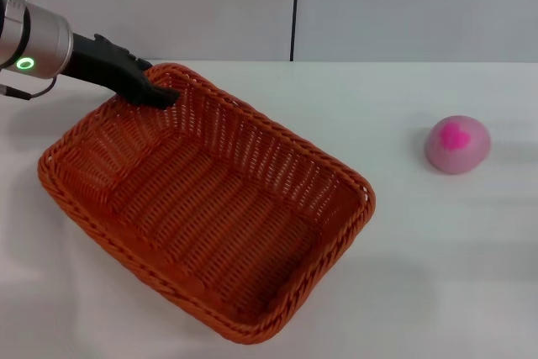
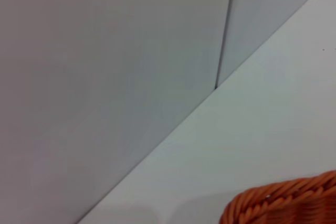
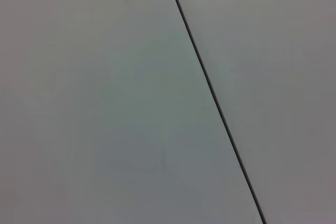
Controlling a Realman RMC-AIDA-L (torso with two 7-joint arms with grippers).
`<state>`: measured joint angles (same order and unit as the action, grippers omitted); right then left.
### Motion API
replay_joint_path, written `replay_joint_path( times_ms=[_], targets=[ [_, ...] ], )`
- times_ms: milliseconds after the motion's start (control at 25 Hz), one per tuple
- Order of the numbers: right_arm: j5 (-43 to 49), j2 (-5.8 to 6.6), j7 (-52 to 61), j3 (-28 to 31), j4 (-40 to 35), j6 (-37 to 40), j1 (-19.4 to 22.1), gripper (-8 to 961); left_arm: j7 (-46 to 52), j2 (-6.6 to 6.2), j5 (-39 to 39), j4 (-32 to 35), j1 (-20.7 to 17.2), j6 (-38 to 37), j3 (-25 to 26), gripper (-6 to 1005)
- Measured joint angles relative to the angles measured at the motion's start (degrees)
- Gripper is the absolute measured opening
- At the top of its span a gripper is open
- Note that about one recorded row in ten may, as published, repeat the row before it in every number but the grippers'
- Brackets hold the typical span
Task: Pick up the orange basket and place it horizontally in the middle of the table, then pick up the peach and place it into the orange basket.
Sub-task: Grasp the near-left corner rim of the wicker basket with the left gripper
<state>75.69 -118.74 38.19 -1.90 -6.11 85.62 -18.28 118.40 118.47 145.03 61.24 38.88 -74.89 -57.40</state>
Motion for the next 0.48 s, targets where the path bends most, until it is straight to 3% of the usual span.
replay_joint_path(
  times_ms=[80, 480],
  targets=[
    [-0.05, 0.0, 0.01, 0.14, 0.04, -0.02, 0.04, 572, 0.07, 0.01, 0.05, -0.04, 0.24, -0.58, -0.46, 766],
    [-0.2, 0.0, 0.12, 0.34, 0.09, -0.03, 0.18, 572, 1.41, 0.01, -0.14, 0.73, 0.43, -1.13, -2.36, 361]
  ],
)
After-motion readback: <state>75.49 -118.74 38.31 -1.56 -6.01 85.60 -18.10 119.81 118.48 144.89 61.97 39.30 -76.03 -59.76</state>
